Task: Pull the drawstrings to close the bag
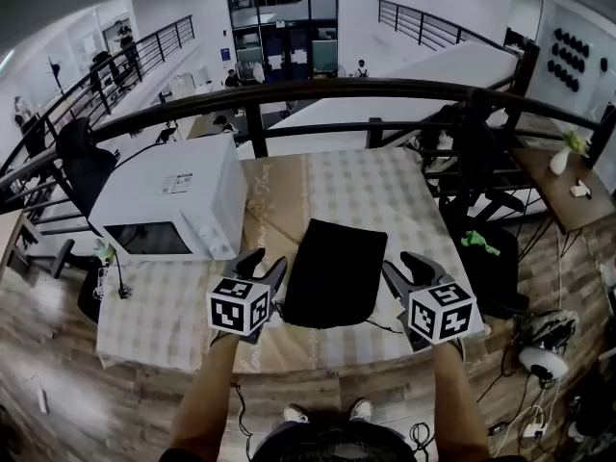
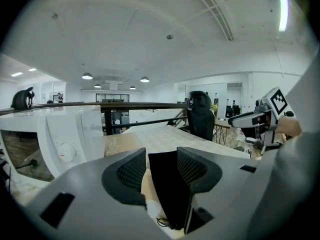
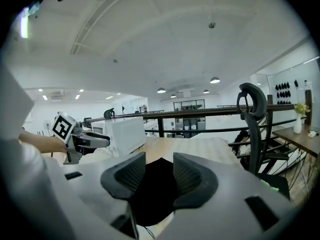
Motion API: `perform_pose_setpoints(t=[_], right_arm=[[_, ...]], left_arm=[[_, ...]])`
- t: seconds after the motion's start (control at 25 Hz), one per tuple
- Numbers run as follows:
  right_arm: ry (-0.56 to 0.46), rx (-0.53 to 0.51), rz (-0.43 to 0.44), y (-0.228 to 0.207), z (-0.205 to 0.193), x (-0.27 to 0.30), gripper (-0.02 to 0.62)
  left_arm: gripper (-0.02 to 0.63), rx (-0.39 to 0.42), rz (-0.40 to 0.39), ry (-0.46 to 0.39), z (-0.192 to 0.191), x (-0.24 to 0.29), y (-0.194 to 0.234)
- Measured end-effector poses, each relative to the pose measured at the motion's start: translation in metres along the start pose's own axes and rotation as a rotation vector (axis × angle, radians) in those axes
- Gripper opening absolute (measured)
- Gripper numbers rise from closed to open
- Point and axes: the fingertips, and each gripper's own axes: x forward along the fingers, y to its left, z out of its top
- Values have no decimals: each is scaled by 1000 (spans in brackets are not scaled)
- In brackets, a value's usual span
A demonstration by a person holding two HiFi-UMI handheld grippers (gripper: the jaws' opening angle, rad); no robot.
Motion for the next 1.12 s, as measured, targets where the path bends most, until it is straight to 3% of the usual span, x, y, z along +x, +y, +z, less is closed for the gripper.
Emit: perform_pose_setpoints(t=[0.4,0.92,1.12], right_arm=[[133,-52,103,19,-58,18,173],[310,-42,127,19,-133,25,178],[370,-22,135,19,-159,25,178]], left_arm=[[209,94,-108,201,-75,7,-6],[219,297,-235,460,-162,11,-8],[221,443,-305,545,-182,11,-8]])
